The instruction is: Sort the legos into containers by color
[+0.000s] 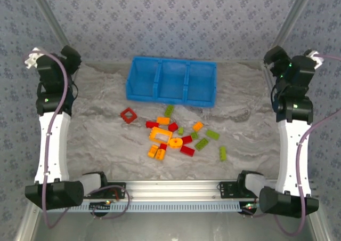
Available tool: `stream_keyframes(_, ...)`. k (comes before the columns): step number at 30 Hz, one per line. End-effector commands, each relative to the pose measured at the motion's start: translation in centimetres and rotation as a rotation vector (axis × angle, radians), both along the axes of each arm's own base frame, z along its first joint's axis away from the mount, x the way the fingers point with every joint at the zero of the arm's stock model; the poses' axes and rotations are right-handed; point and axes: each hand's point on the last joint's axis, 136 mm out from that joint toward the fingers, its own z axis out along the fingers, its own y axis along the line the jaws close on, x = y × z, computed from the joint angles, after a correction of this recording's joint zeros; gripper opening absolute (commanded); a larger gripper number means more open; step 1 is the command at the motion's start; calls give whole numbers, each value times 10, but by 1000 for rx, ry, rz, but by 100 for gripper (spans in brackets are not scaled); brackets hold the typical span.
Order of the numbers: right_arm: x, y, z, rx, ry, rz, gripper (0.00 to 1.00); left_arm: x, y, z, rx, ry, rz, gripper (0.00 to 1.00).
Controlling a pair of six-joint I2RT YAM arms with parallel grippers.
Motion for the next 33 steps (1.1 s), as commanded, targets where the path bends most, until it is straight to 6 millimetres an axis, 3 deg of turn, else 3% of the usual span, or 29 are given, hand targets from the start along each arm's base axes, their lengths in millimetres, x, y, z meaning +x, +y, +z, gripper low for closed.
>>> stream_keyframes(1,-4,29,-59,86,242,84,100,-9,-35,-77,-125,312,-95,98)
stream_keyframes(6,-20,66,-69,-7,314,232,100,-43,-49,-115,-78,519,-160,96)
stream_keyframes(9,-30,103,-78,-118,346,378,100,-64,-66,-141,-69,690,-229,98)
stream_keyframes(15,-59,184,-128,-362,427,657,99,-96,-118,-219,-199,976,-356,98)
stream_keyframes(18,-63,203,-150,-368,454,715,99,-77,-138,-251,-259,1016,-412,98)
stream_keyframes(20,-60,214,-154,-359,452,748,99,-57,-148,-271,-279,1060,-441,98)
stream_keyframes(25,-50,224,-157,-386,465,779,99,-36,-155,-318,-319,1172,-443,79)
stream_keyframes(29,-50,222,-158,-405,470,775,99,-26,-156,-336,-383,1155,-439,65)
stream_keyframes(33,-53,219,-155,-392,467,763,99,-12,-156,-342,-367,1126,-450,62)
